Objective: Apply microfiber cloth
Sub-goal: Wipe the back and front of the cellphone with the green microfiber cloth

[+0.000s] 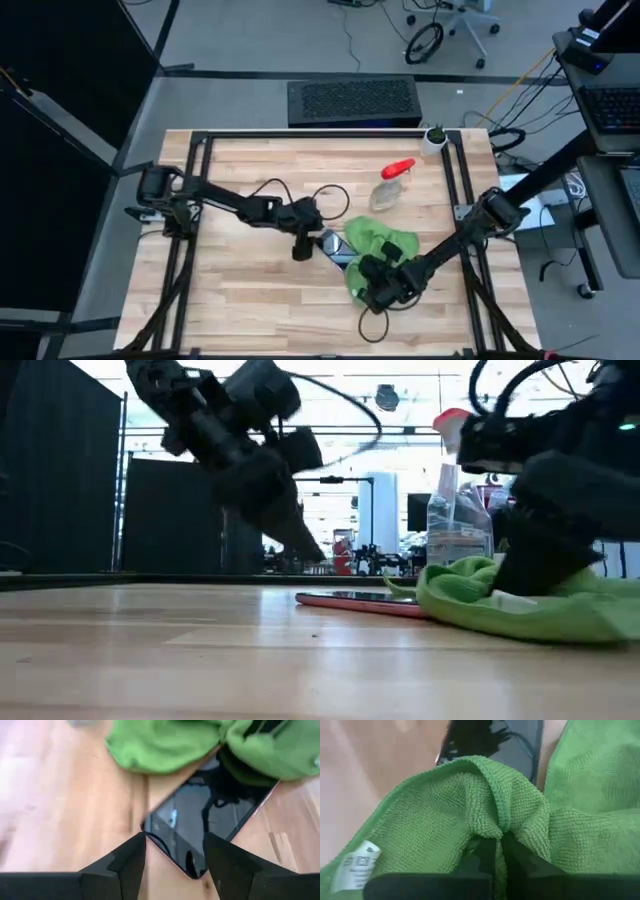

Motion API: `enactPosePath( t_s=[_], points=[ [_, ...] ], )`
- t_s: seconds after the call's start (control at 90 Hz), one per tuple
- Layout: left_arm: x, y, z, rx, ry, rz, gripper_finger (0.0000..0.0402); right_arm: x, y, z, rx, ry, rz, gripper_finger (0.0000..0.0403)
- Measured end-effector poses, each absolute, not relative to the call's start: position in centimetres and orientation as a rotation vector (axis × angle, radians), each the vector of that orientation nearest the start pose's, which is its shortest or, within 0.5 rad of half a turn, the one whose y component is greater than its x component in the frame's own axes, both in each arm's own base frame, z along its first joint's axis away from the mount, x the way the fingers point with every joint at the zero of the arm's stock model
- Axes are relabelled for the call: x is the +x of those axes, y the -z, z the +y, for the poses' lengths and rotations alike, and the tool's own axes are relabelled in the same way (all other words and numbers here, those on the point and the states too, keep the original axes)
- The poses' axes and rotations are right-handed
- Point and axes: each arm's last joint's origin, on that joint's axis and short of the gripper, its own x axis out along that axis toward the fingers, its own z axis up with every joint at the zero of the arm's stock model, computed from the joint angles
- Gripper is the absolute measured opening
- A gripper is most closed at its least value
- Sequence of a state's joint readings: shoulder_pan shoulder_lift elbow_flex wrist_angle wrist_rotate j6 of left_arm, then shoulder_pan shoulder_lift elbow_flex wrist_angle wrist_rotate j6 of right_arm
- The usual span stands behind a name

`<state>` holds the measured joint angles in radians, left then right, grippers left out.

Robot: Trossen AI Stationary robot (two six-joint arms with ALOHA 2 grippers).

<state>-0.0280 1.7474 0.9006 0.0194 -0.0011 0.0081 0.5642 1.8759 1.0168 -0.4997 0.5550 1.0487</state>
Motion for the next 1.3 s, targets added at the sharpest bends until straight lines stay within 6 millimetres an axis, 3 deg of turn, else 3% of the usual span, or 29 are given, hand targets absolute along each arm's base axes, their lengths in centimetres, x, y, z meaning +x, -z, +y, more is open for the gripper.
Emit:
enactPosePath(
  t_s=[0.511, 0.711, 0.844, 1.1, 1.3],
  points=[
    [33.4, -14.9, -0.9, 0.047, 0.028, 0.873, 0.0184, 31.2, -11.9, 10.7, 0.006, 0.579, 0.982, 0.0000],
    [33.3, -15.2, -0.8, 0.055, 0.025, 0.866, 0.0184, 30.4, -13.8, 11.2, 0.013, 0.520, 0.996, 0.0000],
    [33.3, -15.4, -0.8, 0.059, 0.026, 0.864, 0.0184, 28.5, -16.3, 12.0, 0.061, 0.449, 1.055, 0.0000],
    [33.0, -16.1, -0.8, 0.074, 0.033, 0.860, 0.0184, 22.1, -21.8, 12.8, 0.296, 0.409, 1.238, 0.0000],
    [33.0, -16.1, -0.7, 0.073, 0.031, 0.860, 0.0184, 19.2, -23.1, 14.2, 0.368, 0.435, 1.260, 0.0000]
  ],
)
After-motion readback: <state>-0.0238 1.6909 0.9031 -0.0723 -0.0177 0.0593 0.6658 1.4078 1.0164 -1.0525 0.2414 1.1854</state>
